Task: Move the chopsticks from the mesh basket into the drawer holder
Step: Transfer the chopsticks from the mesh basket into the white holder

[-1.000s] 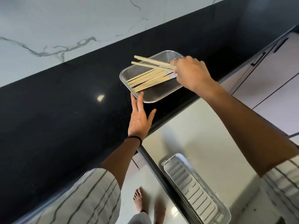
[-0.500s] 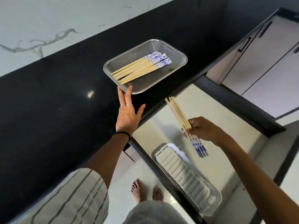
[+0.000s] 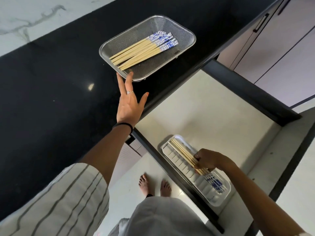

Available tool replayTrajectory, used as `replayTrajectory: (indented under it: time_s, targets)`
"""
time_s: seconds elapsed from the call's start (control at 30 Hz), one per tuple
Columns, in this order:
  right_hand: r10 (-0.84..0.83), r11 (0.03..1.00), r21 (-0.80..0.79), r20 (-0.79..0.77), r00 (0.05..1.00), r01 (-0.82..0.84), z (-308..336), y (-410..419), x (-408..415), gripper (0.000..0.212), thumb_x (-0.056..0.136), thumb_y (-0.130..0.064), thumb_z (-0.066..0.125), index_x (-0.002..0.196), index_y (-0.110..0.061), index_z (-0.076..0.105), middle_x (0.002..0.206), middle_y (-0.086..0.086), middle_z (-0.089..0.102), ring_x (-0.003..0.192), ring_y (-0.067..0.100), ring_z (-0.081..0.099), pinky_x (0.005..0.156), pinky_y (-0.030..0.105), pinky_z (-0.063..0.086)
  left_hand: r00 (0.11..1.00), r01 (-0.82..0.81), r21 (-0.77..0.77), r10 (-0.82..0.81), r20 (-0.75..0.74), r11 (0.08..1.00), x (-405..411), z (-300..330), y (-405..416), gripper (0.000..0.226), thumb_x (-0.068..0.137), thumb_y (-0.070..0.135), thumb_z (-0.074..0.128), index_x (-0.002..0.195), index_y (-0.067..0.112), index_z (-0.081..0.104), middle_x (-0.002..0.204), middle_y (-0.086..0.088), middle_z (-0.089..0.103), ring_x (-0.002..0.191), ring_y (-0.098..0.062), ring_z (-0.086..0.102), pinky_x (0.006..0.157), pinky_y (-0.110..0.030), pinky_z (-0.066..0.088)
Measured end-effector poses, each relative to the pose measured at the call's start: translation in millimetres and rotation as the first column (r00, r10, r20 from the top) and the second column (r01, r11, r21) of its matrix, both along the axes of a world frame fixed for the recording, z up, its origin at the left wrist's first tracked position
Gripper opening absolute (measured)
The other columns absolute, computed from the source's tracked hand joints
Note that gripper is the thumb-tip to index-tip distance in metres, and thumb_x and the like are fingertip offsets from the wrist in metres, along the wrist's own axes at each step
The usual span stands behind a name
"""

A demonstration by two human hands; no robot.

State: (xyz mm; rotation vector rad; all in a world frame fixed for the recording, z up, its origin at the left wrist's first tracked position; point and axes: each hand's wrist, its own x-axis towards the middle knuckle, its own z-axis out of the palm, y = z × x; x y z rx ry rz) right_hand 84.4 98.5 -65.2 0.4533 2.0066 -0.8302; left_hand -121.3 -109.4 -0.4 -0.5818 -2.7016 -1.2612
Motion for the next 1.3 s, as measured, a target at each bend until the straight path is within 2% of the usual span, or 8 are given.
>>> replayTrajectory:
  time_s: [0.17,0.4,0.53,0.63,0.83,0.9,1.03,1.3]
  targets:
    - [0.066,0.996,0.061,0.009,0.998,-0.066,-13,-11,7,0.01,0.081,-0.014,0.067,0.09,-0.01,0.069,0.092,0.01,0.074,0.08,0.022,0.072,0.078,0.035,0.06,1.0,-0.003,-0.001,0.003,-0.002,1.0,-2,-2,0,0.072,0.095,0.029,0.059,0.151,0.022,0.015,0.16,-0.015,-0.007,0.13,-0.033,0.045,0.1,-0.038,0.047]
    - [0.068,0.994,0.097,-0.096,0.993,-0.059,-25,-33,14,0.013,0.088,-0.011,0.055,0.076,-0.016,0.056,0.07,-0.006,0.061,0.058,0.006,0.058,0.055,0.016,0.048,1.0,-0.005,0.011,0.005,-0.004,1.0,-3,-1,1,0.072,0.095,0.027,0.06,0.15,0.023,0.015,0.16,-0.014,-0.006,0.135,-0.031,0.041,0.104,-0.036,0.041]
    - [0.105,0.99,0.115,-0.212,0.972,-0.081,-28,-38,19,0.015,0.094,-0.011,0.047,0.084,-0.015,0.057,0.078,0.004,0.061,0.063,0.014,0.057,0.056,0.017,0.046,1.0,-0.003,0.006,0.004,-0.009,1.0,-3,-1,0,0.071,0.095,0.028,0.059,0.151,0.023,0.015,0.16,-0.015,-0.007,0.134,-0.033,0.041,0.103,-0.04,0.044]
    - [0.117,0.983,0.172,-0.366,0.923,-0.057,-26,-38,24,0.019,0.089,-0.009,0.039,0.081,-0.016,0.055,0.077,0.013,0.057,0.056,0.021,0.05,0.052,0.032,0.041,1.0,-0.006,0.0,0.006,-0.016,1.0,-3,-2,0,0.071,0.095,0.029,0.059,0.15,0.024,0.015,0.16,-0.015,-0.006,0.132,-0.033,0.043,0.101,-0.04,0.047]
    - [-0.027,0.983,0.176,-0.143,0.989,0.052,-32,-35,26,0.008,0.091,-0.019,0.054,0.085,-0.024,0.057,0.104,0.013,0.063,0.084,0.02,0.056,0.08,0.029,0.047,0.999,-0.008,-0.003,0.008,-0.031,1.0,-4,-4,1,0.071,0.095,0.031,0.059,0.15,0.024,0.015,0.16,-0.014,-0.005,0.133,-0.031,0.043,0.099,-0.033,0.043]
    - [-0.103,0.981,0.144,-0.174,0.979,0.129,-34,-36,29,0.013,0.092,-0.021,0.054,0.091,-0.016,0.066,0.092,0.005,0.069,0.08,0.02,0.065,0.076,0.029,0.051,0.999,-0.013,-0.004,0.013,-0.029,1.0,-3,-4,0,0.071,0.095,0.031,0.059,0.15,0.025,0.015,0.16,-0.013,-0.005,0.133,-0.031,0.042,0.1,-0.032,0.042]
    - [-0.187,0.967,0.136,-0.194,0.963,0.215,-31,-38,27,0.034,0.091,-0.023,0.055,0.058,-0.022,0.06,0.058,-0.009,0.063,0.052,0.006,0.061,0.06,0.021,0.053,1.0,-0.024,-0.009,0.024,-0.015,1.0,-2,-4,0,0.071,0.095,0.032,0.059,0.15,0.025,0.015,0.16,-0.014,-0.004,0.135,-0.033,0.039,0.103,-0.038,0.041]
    - [-0.097,0.969,0.197,-0.241,0.966,0.147,-30,-37,25,0.015,0.087,-0.024,0.062,0.085,-0.011,0.069,0.087,0.003,0.068,0.068,0.012,0.061,0.064,0.022,0.051,1.0,-0.019,-0.013,0.018,-0.006,1.0,-3,-1,1,0.072,0.095,0.031,0.059,0.151,0.023,0.015,0.16,-0.015,-0.005,0.137,-0.035,0.037,0.105,-0.044,0.043]
